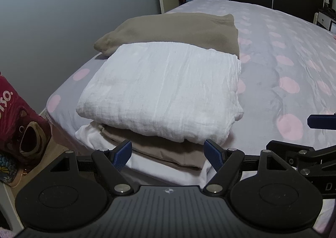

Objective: Fold clothes

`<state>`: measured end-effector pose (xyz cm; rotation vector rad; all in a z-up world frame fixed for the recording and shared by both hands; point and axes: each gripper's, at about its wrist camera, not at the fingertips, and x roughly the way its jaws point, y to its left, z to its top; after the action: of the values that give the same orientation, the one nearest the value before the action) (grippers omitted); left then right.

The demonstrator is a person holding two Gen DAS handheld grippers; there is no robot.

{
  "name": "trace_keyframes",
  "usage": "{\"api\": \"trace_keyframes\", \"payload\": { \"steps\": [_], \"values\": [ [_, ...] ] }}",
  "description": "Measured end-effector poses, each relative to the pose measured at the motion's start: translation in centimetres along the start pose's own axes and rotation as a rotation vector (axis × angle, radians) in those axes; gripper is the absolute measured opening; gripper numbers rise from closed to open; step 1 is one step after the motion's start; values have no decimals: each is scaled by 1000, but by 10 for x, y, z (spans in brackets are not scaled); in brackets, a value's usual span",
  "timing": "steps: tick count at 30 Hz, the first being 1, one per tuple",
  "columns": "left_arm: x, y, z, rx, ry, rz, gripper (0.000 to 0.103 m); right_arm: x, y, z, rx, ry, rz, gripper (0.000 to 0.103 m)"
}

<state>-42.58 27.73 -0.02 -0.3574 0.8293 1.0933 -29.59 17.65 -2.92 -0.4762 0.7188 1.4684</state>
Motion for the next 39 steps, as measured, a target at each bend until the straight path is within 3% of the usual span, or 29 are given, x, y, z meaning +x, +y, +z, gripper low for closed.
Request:
{"api": "trace_keyframes", "payload": {
  "steps": [25, 39],
  "values": [
    [0, -6, 2, 23, -2, 8, 75, 1, -1, -1, 8, 14, 12, 95],
    [-1, -7, 2, 32, -19, 22, 75, -12, -7, 3, 40, -79, 16, 95]
  ]
}}
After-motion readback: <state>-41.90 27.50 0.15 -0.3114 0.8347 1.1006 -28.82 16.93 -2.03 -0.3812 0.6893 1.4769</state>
